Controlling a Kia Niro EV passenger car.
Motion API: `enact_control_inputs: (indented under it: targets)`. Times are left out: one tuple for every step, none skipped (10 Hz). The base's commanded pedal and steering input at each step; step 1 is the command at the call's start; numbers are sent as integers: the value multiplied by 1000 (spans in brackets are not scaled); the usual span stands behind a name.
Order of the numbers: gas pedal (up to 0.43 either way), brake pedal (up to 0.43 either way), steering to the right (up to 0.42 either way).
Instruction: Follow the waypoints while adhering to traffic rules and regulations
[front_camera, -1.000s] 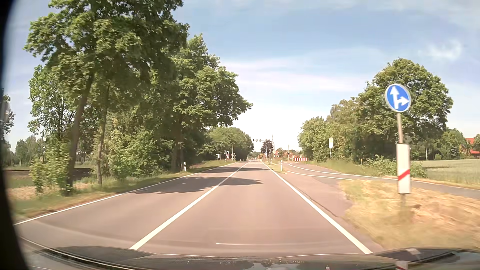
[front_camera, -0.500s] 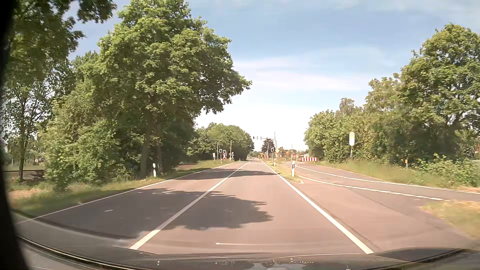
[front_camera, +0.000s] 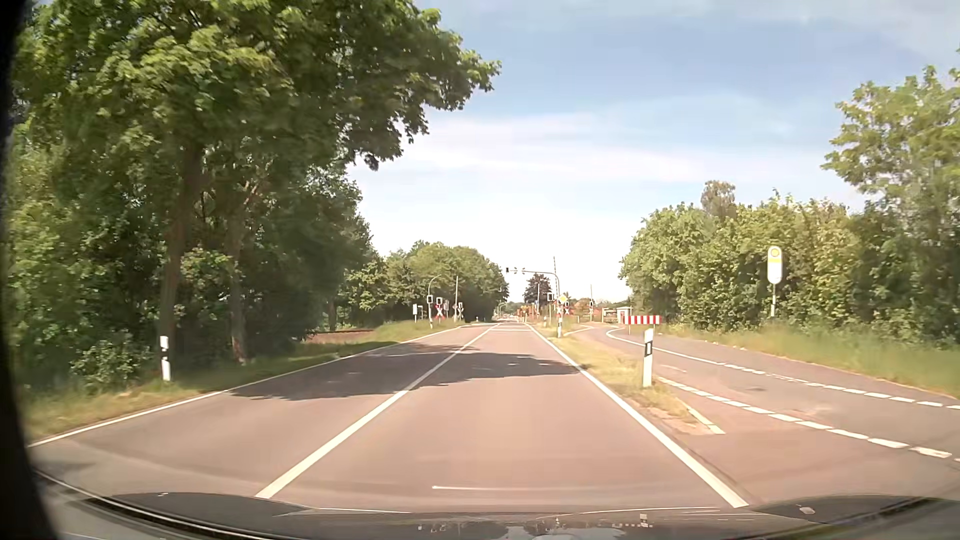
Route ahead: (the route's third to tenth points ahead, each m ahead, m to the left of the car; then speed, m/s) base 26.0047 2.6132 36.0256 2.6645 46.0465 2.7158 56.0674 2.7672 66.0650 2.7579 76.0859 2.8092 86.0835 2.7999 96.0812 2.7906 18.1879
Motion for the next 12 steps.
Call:
enact_control_inputs:
  targets:
    - [0, 0, -2]
    - [0, 0, -2]
    - [0, 0, -1]
    - [0, 0, -2]
    - [0, 0, -2]
    - [0, 0, -2]
    - [0, 0, -2]
    - [0, 0, -2]
    - [0, 0, -2]
    - [0, 0, -2]
    - [0, 67, -2]
    - [0, 152, -2]
